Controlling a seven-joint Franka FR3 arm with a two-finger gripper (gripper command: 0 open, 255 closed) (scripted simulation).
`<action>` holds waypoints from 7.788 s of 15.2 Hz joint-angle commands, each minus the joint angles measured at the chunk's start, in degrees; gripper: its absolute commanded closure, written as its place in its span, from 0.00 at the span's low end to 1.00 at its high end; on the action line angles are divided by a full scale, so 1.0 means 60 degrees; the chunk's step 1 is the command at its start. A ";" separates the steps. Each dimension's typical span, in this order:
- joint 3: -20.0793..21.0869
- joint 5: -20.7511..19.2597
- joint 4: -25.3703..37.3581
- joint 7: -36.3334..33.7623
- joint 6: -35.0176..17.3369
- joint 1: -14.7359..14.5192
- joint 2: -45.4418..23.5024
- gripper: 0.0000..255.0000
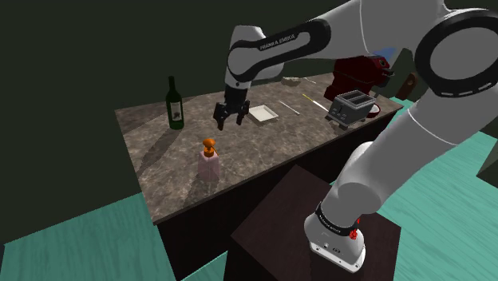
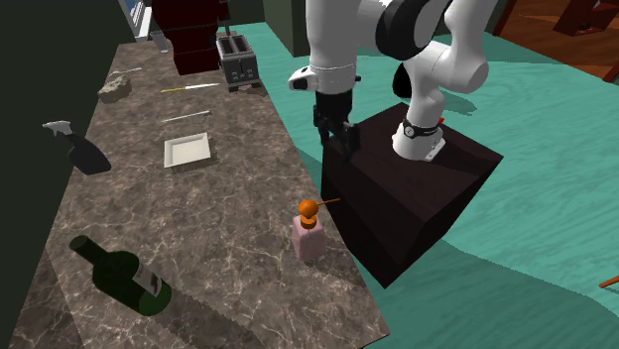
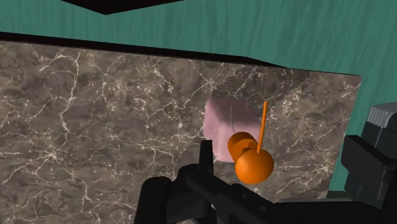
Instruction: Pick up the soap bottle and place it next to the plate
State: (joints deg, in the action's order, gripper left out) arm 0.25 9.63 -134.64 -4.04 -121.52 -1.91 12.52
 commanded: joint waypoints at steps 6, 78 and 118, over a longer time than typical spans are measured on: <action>0.0073 0.0184 0.1315 -0.0130 -0.1221 -0.0067 -0.2690 0.00; 0.0047 -0.0110 0.4740 -0.1010 0.2308 -0.0122 -0.2644 1.00; -0.2557 -0.0107 0.5152 0.4503 0.2553 0.2777 -0.3598 1.00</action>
State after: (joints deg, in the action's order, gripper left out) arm -14.63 8.77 -104.49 21.68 -106.09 14.07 -8.03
